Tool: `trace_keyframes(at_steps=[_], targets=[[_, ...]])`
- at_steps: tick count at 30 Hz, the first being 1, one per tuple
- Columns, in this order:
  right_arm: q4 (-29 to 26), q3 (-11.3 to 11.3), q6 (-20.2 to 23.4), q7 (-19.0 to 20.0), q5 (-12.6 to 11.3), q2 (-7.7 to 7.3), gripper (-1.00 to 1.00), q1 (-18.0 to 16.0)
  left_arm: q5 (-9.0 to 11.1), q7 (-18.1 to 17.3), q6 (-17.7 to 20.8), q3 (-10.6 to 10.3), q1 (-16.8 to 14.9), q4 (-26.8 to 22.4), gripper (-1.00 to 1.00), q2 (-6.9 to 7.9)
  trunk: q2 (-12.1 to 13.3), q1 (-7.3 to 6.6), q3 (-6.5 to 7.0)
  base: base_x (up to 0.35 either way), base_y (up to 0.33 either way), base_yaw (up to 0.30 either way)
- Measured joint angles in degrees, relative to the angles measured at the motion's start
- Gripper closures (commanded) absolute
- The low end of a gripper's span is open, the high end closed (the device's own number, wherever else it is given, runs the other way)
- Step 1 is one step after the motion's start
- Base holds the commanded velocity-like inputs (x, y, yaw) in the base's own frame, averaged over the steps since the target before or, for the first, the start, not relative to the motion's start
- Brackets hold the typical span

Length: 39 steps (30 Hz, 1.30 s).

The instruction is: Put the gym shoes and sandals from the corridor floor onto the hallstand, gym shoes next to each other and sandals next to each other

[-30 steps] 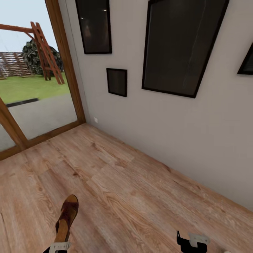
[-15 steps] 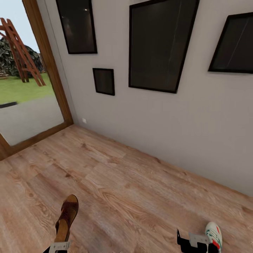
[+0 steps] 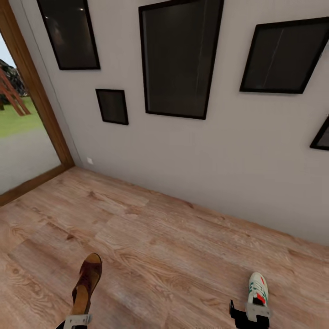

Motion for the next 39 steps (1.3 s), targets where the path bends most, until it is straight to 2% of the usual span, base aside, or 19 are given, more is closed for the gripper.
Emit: trace_keyframes(at_steps=[25,32,39], targets=[[0.0,0.0,0.0,0.0,0.0,0.00,-1.00,0.0,0.0,0.0,0.0,0.0,0.0,0.0,1.00,0.00,0.0,0.00,0.00,0.002,0.000,-0.268],[0.0,0.0,0.0,0.0,0.0,0.00,-1.00,0.0,0.0,0.0,0.0,0.0,0.0,0.0,1.00,0.00,0.0,-0.03,0.00,0.212,0.000,-0.268],[0.0,0.0,0.0,0.0,0.0,0.00,-1.00,0.0,0.0,0.0,0.0,0.0,0.0,0.0,1.00,0.00,0.0,0.00,0.00,0.053,0.000,-0.268]])
